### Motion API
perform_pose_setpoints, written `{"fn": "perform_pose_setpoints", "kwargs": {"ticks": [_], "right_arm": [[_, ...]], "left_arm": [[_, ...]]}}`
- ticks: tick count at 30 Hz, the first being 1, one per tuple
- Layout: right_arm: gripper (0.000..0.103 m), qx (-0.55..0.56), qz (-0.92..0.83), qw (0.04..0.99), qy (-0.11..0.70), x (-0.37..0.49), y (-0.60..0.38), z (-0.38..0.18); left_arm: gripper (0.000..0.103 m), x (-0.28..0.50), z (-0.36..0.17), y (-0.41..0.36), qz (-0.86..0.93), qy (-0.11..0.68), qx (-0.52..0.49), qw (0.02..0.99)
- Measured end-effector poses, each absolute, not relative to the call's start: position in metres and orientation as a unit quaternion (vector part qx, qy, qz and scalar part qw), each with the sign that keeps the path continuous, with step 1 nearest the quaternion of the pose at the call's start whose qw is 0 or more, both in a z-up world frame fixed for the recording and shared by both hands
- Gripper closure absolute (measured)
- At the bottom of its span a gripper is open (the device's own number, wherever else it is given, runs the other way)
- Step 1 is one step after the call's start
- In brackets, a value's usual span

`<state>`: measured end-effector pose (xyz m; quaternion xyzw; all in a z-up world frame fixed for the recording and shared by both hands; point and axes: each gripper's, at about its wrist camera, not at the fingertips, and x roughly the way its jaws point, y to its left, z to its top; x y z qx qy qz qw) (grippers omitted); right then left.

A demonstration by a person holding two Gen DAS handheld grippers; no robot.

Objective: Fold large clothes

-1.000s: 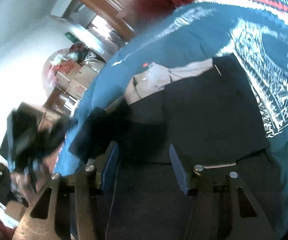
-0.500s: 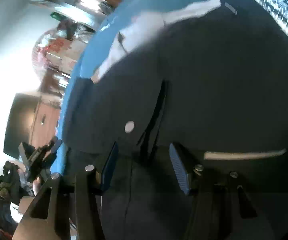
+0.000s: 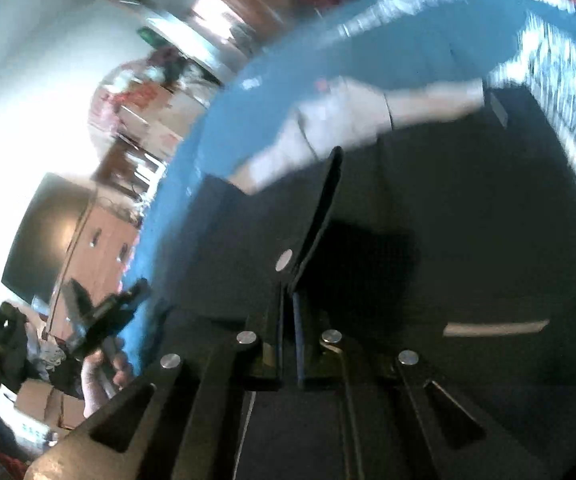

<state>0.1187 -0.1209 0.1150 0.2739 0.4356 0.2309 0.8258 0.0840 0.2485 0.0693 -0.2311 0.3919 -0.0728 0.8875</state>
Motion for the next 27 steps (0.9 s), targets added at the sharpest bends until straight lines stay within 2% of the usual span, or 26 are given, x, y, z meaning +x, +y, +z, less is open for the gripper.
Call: {"fn": "perform_pose_setpoints", "kwargs": {"ticks": [3,7,10,17,19,23,27], "right_arm": [[0.097,0.259,0.225,0.842,0.416,0.123,-0.143,0.133],[0.097,0.253,0.185,0.853,0.418,0.138,-0.182,0.127],[0.097,0.247,0.16,0.85,0.437,0.141,-0.205,0.106],[0.097,0.232,0.118,0.822,0.506,0.144,-0.236,0.037],[0.089,0.204,0.098,0.836,0.499,0.139,-0.236,0.045],[0.074,0.186,0.084,0.881,0.428,0.125,-0.233,0.088],[0.074,0.187,0.157,0.856,0.455,0.156,-0.198,0.066]], "left_arm": [[0.069,0.095,0.069,0.233,-0.082,0.397,-0.21,0.89],[0.069,0.115,0.055,0.203,-0.085,0.44,-0.15,0.881],[0.069,0.131,0.028,0.19,-0.063,0.492,-0.109,0.861],[0.068,0.133,0.036,0.187,-0.053,0.494,-0.093,0.863],[0.066,0.128,0.05,0.186,-0.059,0.473,-0.101,0.873],[0.049,0.138,0.055,0.166,-0.078,0.457,-0.093,0.881],[0.048,0.16,0.011,0.154,-0.067,0.511,-0.097,0.851]]}}
